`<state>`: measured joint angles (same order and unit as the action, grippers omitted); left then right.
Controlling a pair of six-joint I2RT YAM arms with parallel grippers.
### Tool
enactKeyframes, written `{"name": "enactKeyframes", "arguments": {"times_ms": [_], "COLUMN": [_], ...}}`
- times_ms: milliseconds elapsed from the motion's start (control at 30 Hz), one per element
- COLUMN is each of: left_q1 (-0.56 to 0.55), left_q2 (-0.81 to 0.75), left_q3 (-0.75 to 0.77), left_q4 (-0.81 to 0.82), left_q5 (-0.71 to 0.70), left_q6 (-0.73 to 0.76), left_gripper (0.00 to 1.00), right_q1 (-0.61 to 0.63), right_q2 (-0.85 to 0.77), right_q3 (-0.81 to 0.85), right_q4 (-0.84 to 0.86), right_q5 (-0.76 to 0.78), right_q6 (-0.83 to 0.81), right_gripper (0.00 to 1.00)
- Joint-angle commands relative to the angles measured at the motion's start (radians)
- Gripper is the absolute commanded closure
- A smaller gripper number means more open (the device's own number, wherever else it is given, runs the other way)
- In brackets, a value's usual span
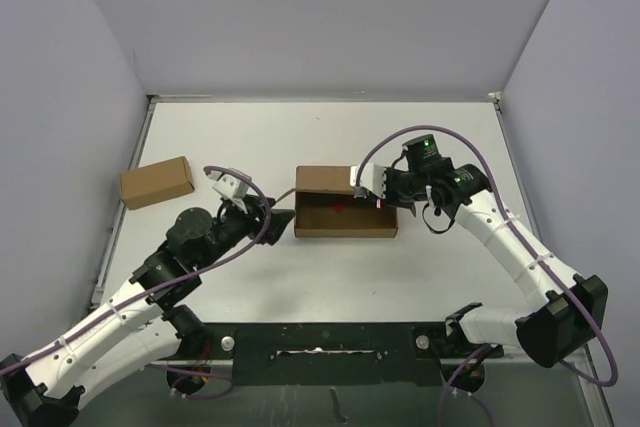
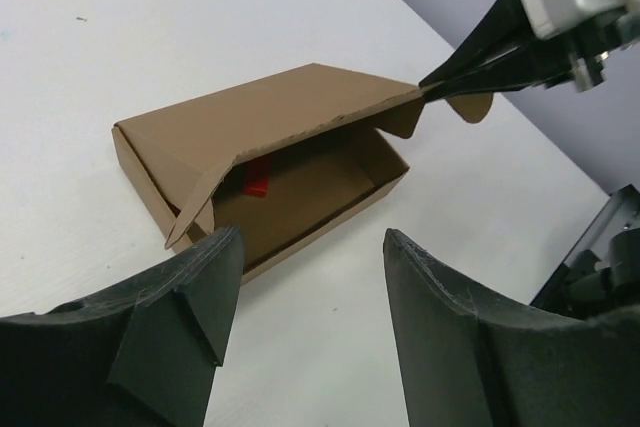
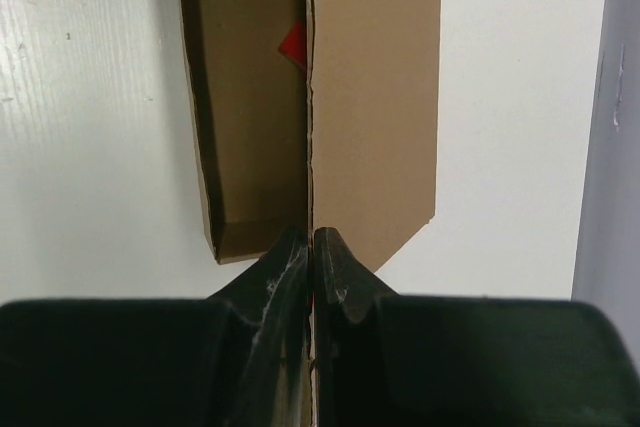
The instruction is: Fold the paper box
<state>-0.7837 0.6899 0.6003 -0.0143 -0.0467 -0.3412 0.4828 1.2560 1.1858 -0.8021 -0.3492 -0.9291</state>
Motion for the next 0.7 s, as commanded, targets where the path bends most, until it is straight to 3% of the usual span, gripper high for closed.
{"name": "enactKeyframes", "arguments": {"times_ms": [0,200,367,500,667], "left_q1": [0.007,0.038,0.126,0.192,0.200], "left_q2": [0.011,0.152,0.265,0.342,0.442], "left_q3": [0.117,0.209,0.230,0.231,0.257], "left_q4": [-0.060,-0.059,-0.020,0.039,0.067], "left_q5": [0.043,0.080,0.169,0.248,0.279], "left_q6": [-0.053,-0.086,-0.139,-0.181,-0.190], "left_gripper": [0.44,0.43,0.44,0.50,0.57], "right_q1": [-0.009,-0.007,-0.004,0.000,0.008], "right_q2": [-0.047,-0.059,-0.064,-0.067,-0.058], "right_q3": [-0.017,-0.064,-0.111,-0.162,-0.201], "right_q4": [-0.010,-0.010,0.004,0.027,0.057], "right_q5": [-0.047,-0.086,-0.110,-0.133,-0.144], "right_q6": [-0.017,-0.025,-0.025,-0.026,-0.016], "right_gripper": [0.98,0.98,0.97,0.97,0.95]}}
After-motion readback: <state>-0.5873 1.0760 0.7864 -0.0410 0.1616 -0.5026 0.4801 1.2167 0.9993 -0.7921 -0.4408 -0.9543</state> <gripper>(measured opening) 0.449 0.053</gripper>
